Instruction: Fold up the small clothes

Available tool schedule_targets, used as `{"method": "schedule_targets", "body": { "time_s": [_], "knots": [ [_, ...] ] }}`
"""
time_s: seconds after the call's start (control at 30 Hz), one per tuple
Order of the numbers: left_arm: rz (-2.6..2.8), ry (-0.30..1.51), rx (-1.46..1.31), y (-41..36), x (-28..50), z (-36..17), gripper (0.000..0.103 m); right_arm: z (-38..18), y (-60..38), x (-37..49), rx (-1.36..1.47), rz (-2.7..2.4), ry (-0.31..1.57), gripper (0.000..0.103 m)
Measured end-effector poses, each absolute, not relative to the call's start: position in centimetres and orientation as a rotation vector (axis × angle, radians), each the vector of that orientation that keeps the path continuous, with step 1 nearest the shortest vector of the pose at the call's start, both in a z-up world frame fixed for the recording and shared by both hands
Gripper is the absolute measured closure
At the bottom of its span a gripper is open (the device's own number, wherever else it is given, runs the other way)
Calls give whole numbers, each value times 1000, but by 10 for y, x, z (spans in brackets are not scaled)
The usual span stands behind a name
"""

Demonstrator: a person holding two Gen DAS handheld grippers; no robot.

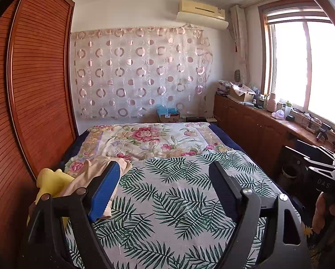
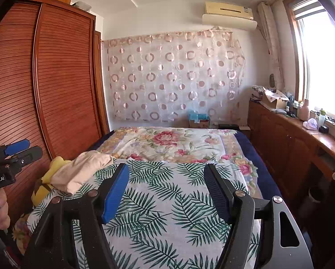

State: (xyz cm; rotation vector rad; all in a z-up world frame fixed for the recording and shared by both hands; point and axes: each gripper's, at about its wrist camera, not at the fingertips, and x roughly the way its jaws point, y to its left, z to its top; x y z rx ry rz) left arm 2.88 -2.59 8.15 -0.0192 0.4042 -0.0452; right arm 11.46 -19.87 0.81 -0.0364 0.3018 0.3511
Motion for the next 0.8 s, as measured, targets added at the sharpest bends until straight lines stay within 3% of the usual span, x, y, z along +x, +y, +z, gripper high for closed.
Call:
{"method": "schedule_targets", "body": {
  "time_s": [0.8],
  "knots": [
    [-46,403,-20,-25,28,80,21,7,-202,117,-33,347,302,32]
  ]
}}
